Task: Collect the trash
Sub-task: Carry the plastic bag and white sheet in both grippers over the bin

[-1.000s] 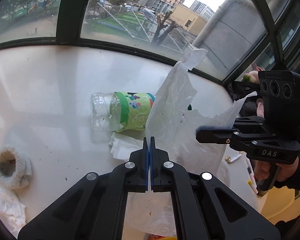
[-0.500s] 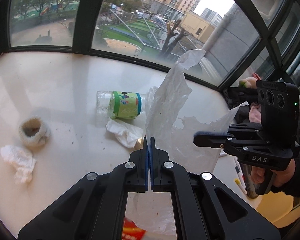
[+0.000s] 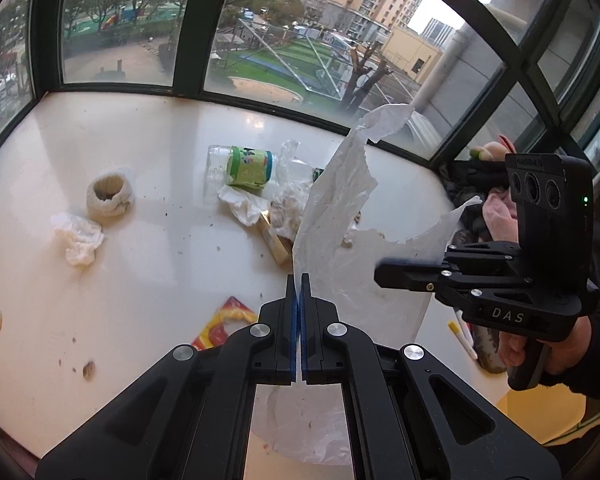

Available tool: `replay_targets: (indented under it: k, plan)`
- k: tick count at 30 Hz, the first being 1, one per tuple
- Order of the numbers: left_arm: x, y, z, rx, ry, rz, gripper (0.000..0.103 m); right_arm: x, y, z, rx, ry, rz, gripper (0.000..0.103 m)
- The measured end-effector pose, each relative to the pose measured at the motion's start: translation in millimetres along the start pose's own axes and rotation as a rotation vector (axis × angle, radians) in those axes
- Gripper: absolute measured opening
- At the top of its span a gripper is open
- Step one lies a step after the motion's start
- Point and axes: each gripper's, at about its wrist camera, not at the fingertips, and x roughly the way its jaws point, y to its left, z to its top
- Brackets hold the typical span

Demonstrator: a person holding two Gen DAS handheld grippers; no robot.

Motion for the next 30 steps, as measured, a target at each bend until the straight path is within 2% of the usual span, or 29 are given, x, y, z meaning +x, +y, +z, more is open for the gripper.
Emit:
replay_targets:
  k: [4,13,18,23,30]
  plan:
    - [-24.7,-18.0,-30.5,0.038,-0.009,0.071,0.0,1.1,31.4,-20.5,-0.047,0.032,-0.01,0.004]
    - [-98.2,-20.9,-110.6,-0.065,-0.053,0.16,0.0,-2.1,113.4,-59.3,-0.15,0.075,0.055,0.004]
    - [-155.7,-14.4,-151.6,-0.157,-0.105,0.229,0.0,-5.5,168.6,-75.2,-0.233,0.083,0.119,0.004]
    - [-208.4,0.9,-197.7,-0.236,-0.157,0.295,0.0,10.1,227.1,-96.8,-0.326,0.134,0.195,0.004]
    - [-258.7,17.9,-259.5,-0.292,-0.158,0.398,0.0,38.1,300.8,-129.6,-0.434,0.203,0.283,0.004]
